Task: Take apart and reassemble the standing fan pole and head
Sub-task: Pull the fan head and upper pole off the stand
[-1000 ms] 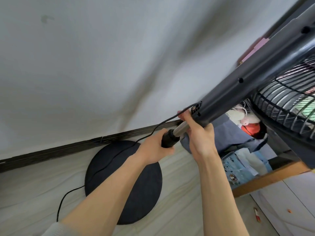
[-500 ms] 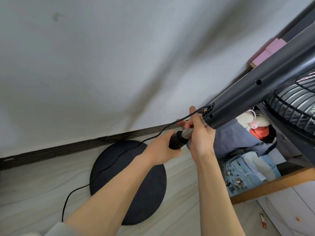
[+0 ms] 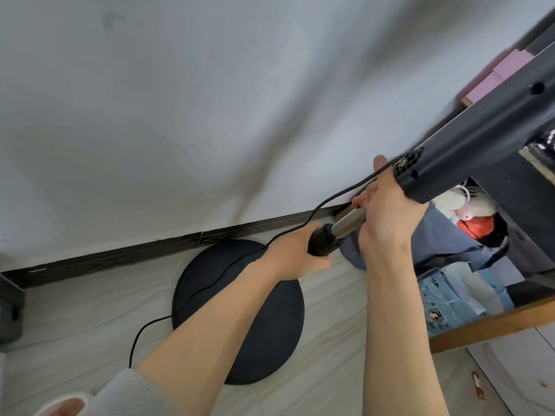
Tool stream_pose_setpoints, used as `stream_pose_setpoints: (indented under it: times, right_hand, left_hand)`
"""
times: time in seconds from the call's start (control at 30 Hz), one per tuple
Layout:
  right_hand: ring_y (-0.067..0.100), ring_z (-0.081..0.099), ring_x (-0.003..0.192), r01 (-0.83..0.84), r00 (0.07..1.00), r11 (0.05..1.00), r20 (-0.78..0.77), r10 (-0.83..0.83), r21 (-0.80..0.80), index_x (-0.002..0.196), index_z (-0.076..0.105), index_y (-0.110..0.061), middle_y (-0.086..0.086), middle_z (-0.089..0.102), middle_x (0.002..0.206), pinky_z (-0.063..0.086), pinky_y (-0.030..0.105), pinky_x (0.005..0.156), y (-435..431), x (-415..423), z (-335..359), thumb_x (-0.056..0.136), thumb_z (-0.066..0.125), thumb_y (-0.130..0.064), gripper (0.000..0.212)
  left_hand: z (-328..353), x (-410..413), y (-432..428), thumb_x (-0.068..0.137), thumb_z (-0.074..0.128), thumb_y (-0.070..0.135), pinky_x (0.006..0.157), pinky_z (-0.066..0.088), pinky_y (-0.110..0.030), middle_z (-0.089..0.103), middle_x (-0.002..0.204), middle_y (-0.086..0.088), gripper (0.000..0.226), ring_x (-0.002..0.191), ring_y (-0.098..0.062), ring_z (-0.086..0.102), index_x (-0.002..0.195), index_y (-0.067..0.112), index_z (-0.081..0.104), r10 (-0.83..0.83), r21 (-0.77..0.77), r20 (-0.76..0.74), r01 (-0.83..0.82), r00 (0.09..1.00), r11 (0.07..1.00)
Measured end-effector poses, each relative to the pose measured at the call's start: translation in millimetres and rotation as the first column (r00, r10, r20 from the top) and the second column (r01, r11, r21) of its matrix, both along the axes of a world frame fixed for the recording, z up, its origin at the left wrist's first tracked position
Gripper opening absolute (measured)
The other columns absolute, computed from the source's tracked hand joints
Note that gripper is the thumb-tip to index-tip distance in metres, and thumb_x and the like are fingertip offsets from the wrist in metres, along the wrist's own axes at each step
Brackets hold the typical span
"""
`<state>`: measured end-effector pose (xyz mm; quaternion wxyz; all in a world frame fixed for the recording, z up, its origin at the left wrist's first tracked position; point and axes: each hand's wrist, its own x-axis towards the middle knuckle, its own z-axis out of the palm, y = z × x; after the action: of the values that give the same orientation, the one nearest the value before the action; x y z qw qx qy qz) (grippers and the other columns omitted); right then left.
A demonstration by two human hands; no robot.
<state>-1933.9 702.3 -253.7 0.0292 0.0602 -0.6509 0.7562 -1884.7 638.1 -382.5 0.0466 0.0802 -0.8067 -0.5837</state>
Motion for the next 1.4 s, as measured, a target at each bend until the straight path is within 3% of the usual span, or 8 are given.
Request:
stream_pose_setpoints:
  times: [0.13,0.23,0.37,0.57,0.77,0.97,1.27,1.4]
  right_hand:
    - [0.017,0.031,0.050,-0.043,0.999,0.998,-0.031,0.044,0.040,0.069,0.059,-0.020,0.000,0.033,0.051,0.040,0.034,0.057,7.4,1.1,2.4,0.091,0.066,-0.016,0.023]
    - [0.016,0.041,0.048,-0.104,0.993,0.994,-0.052,0.106,0.028,0.059,0.060,-0.023,-0.001,0.044,0.050,0.046,0.037,0.065,13.1,-0.3,1.3,0.085,0.071,-0.016,0.030]
    - [0.012,0.048,0.050,-0.262,0.962,0.965,0.074,0.263,-0.029,0.050,0.057,-0.021,-0.001,0.060,0.060,0.043,0.033,0.064,17.9,1.0,-17.9,0.074,0.067,-0.012,0.027]
    - [0.013,0.042,0.043,-0.350,0.931,0.937,0.113,0.347,0.002,0.048,0.047,-0.015,0.000,0.040,0.045,0.041,0.025,0.050,21.6,1.8,-33.2,0.090,0.066,-0.008,0.046]
    - [0.009,0.018,0.038,-0.187,0.973,0.982,0.140,0.185,0.003,0.059,0.035,-0.020,-0.008,0.021,0.046,0.018,0.021,0.040,11.9,2.7,-37.2,0.091,0.062,-0.003,0.045]
    - [0.010,0.024,0.034,-0.046,0.985,0.996,0.167,0.033,0.072,0.065,0.048,-0.013,-0.008,0.027,0.040,0.025,0.022,0.040,4.7,6.4,-30.0,0.088,0.057,0.000,0.028]
    - [0.015,0.023,0.039,0.001,0.993,0.999,0.119,-0.008,0.054,0.066,0.043,-0.014,-0.005,0.028,0.042,0.024,0.028,0.047,0.1,11.3,14.0,0.084,0.057,0.000,0.027]
    - [0.014,0.027,0.040,-0.019,0.997,0.997,0.079,0.013,0.071,0.077,0.052,-0.013,-0.005,0.030,0.042,0.027,0.028,0.048,6.6,11.2,18.1,0.085,0.058,-0.002,0.016]
  left_hand:
    - [-1.2,0.6,2.9,0.078,0.071,0.029,0.068,0.043,-0.028,0.059,0.078,0.010,0.029,0.072,-0.009,0.054,0.081,0.039,0.045,0.011,0.016,-0.011,-0.011,1.000,1.000]
    - [-2.6,0.1,6.7,0.078,0.070,0.032,0.070,0.045,-0.031,0.059,0.076,0.010,0.028,0.072,-0.012,0.055,0.081,0.040,0.044,0.031,0.024,-0.010,-0.031,0.999,0.999]
    - [-5.9,-1.2,11.5,0.076,0.068,0.034,0.070,0.048,-0.036,0.059,0.074,0.010,0.026,0.072,-0.014,0.057,0.080,0.041,0.042,0.049,0.016,0.008,-0.050,0.999,0.999]
    - [-6.7,-2.7,9.1,0.076,0.067,0.032,0.067,0.045,-0.035,0.059,0.074,0.009,0.023,0.072,-0.016,0.056,0.083,0.030,0.046,0.044,0.044,0.002,-0.044,0.999,0.998]
    - [-6.5,-1.9,9.9,0.075,0.068,0.035,0.077,0.052,-0.044,0.067,0.082,0.001,0.025,0.081,-0.022,0.063,0.085,0.027,0.047,0.049,0.033,0.023,-0.049,0.999,0.998]
    - [-7.4,-4.6,8.4,0.075,0.072,0.039,0.081,0.054,-0.045,0.068,0.084,0.004,0.027,0.083,-0.019,0.064,0.088,0.030,0.049,0.033,0.023,0.011,-0.034,0.999,0.999]
    - [3.2,9.0,1.4,0.076,0.072,0.027,0.070,0.043,-0.029,0.065,0.086,-0.001,0.021,0.080,-0.018,0.058,0.088,0.023,0.055,0.030,0.047,-0.022,-0.029,0.999,0.998]
    - [2.7,7.8,6.5,0.076,0.072,0.026,0.079,0.051,-0.039,0.067,0.088,-0.001,0.023,0.084,-0.020,0.060,0.093,0.026,0.057,0.020,0.063,-0.019,-0.019,1.000,0.998]
